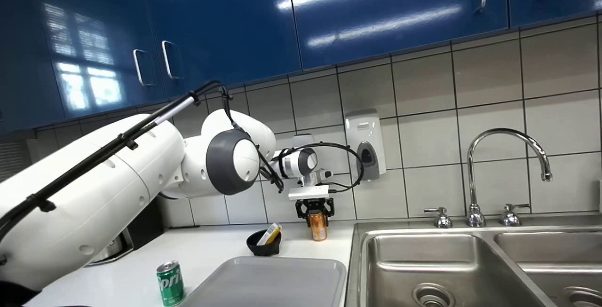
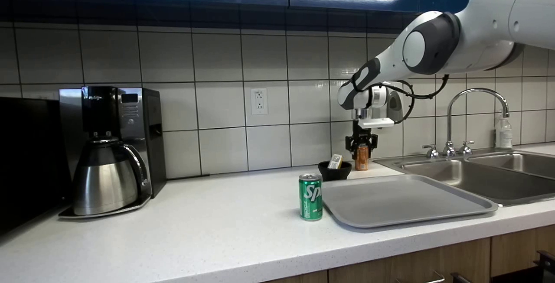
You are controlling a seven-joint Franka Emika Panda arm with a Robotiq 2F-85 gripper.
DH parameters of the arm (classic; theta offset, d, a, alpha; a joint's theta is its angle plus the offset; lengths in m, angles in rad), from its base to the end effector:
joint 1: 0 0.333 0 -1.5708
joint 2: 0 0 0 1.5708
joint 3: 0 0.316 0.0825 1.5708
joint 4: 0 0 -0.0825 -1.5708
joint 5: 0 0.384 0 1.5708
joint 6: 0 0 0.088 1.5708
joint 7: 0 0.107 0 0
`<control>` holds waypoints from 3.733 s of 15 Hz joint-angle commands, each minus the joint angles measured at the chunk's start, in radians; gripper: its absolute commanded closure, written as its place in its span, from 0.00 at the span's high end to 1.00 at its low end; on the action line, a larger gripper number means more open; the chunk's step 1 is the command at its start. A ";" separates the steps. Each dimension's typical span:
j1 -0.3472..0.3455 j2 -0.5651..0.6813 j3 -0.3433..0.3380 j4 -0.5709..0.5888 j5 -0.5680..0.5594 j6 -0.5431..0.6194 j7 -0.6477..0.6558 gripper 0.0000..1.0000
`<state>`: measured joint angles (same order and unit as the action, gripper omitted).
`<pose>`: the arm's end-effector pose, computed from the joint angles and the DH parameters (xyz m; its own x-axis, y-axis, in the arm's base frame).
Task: Pick up the orange can and place it on the gray tray, pick up the green can and place it on the gray tray
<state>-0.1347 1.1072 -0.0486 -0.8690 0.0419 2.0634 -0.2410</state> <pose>0.7918 -0.1274 0.2264 0.9941 0.0691 0.0842 0.0671 -0.9974 0.0258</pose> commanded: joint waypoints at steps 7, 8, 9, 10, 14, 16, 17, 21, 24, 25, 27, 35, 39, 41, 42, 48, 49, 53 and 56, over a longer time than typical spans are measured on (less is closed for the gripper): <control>0.001 -0.018 0.002 0.026 -0.001 -0.049 -0.007 0.41; 0.001 -0.029 0.002 0.014 -0.002 -0.046 -0.010 0.41; 0.000 -0.042 0.003 0.002 -0.001 -0.042 -0.015 0.41; 0.000 -0.051 0.003 -0.005 -0.001 -0.040 -0.017 0.41; -0.004 -0.093 -0.003 -0.044 -0.002 -0.024 -0.017 0.41; -0.008 -0.117 -0.004 -0.069 -0.001 -0.015 -0.022 0.41; -0.011 -0.129 -0.002 -0.084 0.000 -0.010 -0.029 0.41; -0.018 -0.184 -0.002 -0.161 -0.004 -0.005 -0.057 0.41; -0.012 -0.230 -0.010 -0.244 -0.006 0.022 -0.044 0.41; -0.007 -0.253 -0.013 -0.284 -0.007 0.038 -0.036 0.41; -0.012 -0.300 0.003 -0.363 -0.025 0.069 -0.021 0.41; 0.015 -0.508 -0.009 -0.702 -0.042 0.230 0.010 0.41; 0.026 -0.614 -0.016 -0.888 -0.059 0.301 0.042 0.41; 0.033 -0.670 -0.020 -0.988 -0.071 0.340 0.062 0.41; 0.041 -0.701 -0.028 -1.039 -0.086 0.365 0.079 0.41; 0.059 -0.837 -0.031 -1.252 -0.124 0.430 0.132 0.41; 0.063 -0.850 -0.032 -1.276 -0.130 0.436 0.137 0.41; 0.062 -0.860 -0.033 -1.325 -0.130 0.446 0.163 0.41; 0.057 -0.854 -0.027 -1.340 -0.111 0.458 0.163 0.41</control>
<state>-0.0794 0.2883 -0.0738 -2.1672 -0.0685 2.4940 -0.1056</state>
